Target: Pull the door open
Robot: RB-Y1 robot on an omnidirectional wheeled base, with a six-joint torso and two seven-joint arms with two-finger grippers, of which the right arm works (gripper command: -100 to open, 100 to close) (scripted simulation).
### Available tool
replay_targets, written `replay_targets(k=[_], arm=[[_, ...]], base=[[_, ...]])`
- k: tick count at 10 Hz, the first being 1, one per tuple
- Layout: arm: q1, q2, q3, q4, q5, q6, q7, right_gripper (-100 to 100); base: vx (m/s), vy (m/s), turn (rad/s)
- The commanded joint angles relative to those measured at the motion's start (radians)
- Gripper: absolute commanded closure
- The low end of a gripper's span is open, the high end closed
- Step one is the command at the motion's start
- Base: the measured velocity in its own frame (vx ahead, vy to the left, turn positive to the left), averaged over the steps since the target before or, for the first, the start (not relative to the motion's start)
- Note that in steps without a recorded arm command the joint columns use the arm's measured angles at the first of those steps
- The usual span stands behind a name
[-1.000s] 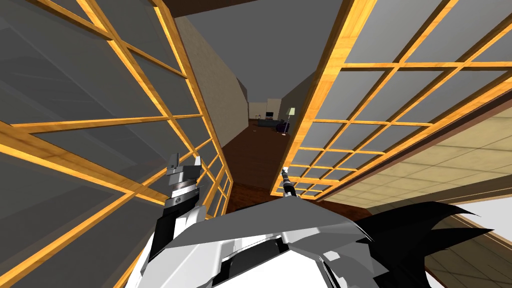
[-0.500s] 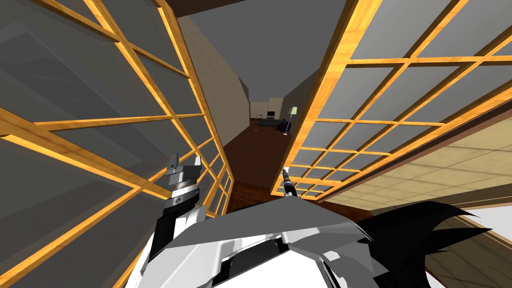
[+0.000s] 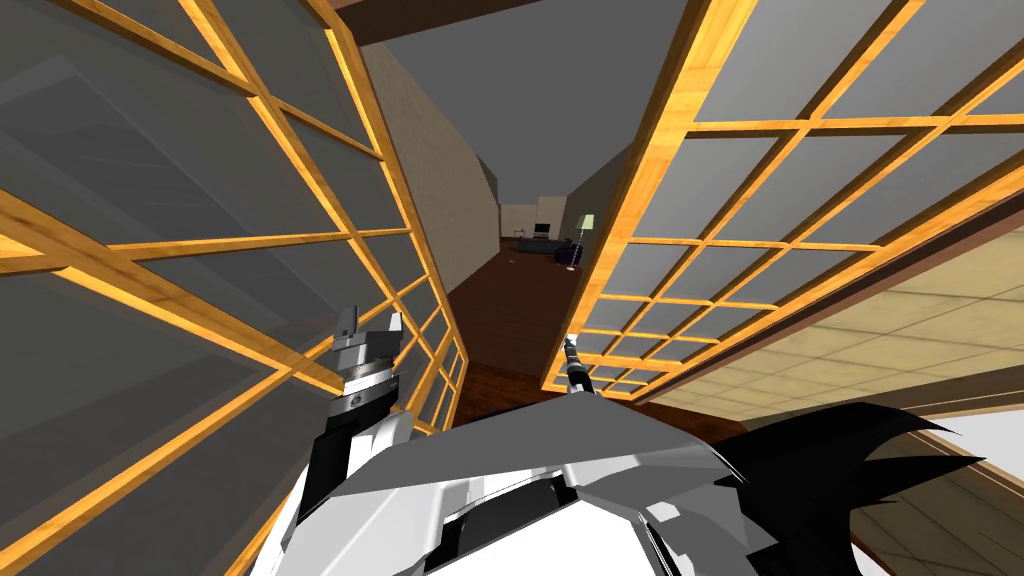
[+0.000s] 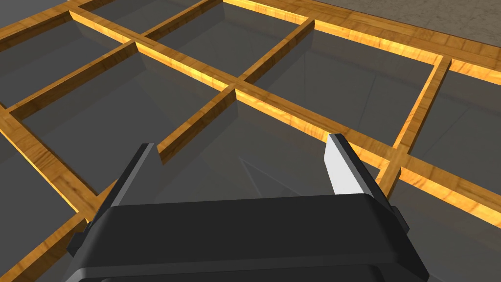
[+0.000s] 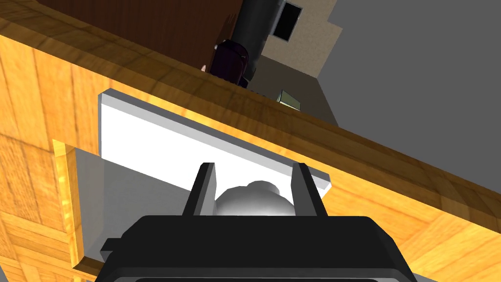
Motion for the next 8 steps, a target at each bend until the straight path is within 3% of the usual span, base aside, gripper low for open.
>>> replay_targets(k=[1,6,8], arm=[[0.007,-0.029,-0.017,0.022,-0.018,-0.020,-0.049,100],[0.011,-0.039,0.002,0.024,-0.048,-0.036,-0.168,100],[0.011,-0.039,0.002,0.024,-0.048,-0.036,-0.174,100]], base=[[-0.025,0.003,0.049],[-0.046,-0.009,0.055],[-0.008,-0.002,0.015]])
